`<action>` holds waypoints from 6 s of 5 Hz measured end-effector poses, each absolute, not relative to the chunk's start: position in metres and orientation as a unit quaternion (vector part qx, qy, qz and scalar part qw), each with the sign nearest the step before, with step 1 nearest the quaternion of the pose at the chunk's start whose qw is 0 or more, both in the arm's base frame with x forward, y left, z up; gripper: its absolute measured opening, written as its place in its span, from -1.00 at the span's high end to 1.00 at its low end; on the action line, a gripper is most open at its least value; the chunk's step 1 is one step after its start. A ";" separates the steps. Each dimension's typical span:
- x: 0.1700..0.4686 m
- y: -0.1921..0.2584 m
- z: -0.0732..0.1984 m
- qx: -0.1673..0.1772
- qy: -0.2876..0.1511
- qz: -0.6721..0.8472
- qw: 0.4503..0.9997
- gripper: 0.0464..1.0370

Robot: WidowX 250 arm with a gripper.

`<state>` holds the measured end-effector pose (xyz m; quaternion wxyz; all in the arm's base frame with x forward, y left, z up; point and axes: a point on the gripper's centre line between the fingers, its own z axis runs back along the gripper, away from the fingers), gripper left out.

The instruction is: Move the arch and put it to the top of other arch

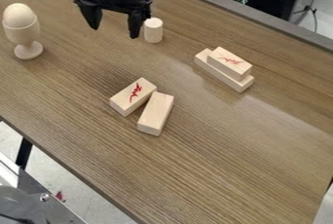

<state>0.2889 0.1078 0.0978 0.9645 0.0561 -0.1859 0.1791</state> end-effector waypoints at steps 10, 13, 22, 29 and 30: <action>0.246 0.052 0.027 -0.006 -0.091 0.031 0.995 -0.24; 0.296 0.018 0.061 -0.005 -0.136 0.044 0.990 -0.01; 0.381 -0.039 0.061 -0.036 -0.124 0.640 0.758 -0.01; 0.383 -0.043 0.069 -0.018 -0.133 0.652 0.746 -0.92; 0.386 -0.037 0.089 -0.024 -0.178 0.621 0.763 -0.92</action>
